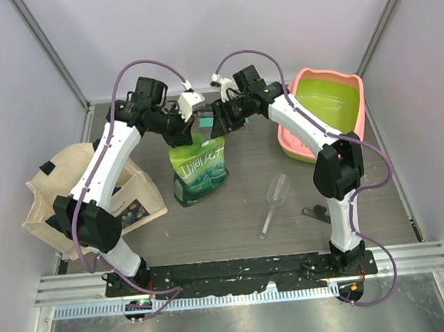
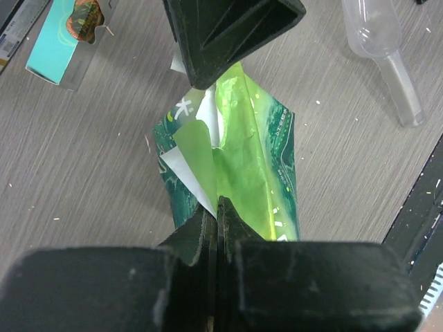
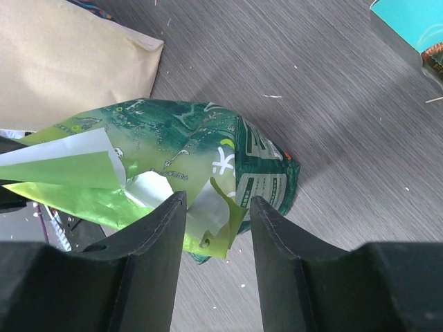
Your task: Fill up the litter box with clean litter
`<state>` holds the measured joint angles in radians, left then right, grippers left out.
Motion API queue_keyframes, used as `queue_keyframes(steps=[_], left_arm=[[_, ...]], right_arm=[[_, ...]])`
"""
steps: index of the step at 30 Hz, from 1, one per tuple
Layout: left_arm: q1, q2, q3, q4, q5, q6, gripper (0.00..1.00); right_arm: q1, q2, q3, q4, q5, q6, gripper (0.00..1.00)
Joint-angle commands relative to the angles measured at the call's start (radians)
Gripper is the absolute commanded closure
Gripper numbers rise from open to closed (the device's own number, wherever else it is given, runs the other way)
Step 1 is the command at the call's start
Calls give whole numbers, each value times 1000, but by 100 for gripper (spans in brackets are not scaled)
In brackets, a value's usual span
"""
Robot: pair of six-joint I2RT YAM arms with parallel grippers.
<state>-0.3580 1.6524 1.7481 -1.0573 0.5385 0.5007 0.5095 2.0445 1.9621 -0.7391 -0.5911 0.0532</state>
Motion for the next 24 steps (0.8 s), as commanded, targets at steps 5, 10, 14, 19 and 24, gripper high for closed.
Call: queue_keyframes(steps=[5,10,14,19,24], left_arm=[[-1,-117,-51,198,-3,-76,100],[-1,-216,-168,521,-92,-116,100],[-1,-273,-235,765,-110,-131,100],[-1,-324,-311,919,-55,-140,100],[-2,-335,-321,896,-5,-119,100]], right_arm=[[18,-69,15,-32,121,-49,83],[9,-122,24,4,299,-76,99],[-23,-148,63,46,378,-55,99],[-61,-193,52,72,418,-1,99],[-75,-247,0,76,415,5,99]])
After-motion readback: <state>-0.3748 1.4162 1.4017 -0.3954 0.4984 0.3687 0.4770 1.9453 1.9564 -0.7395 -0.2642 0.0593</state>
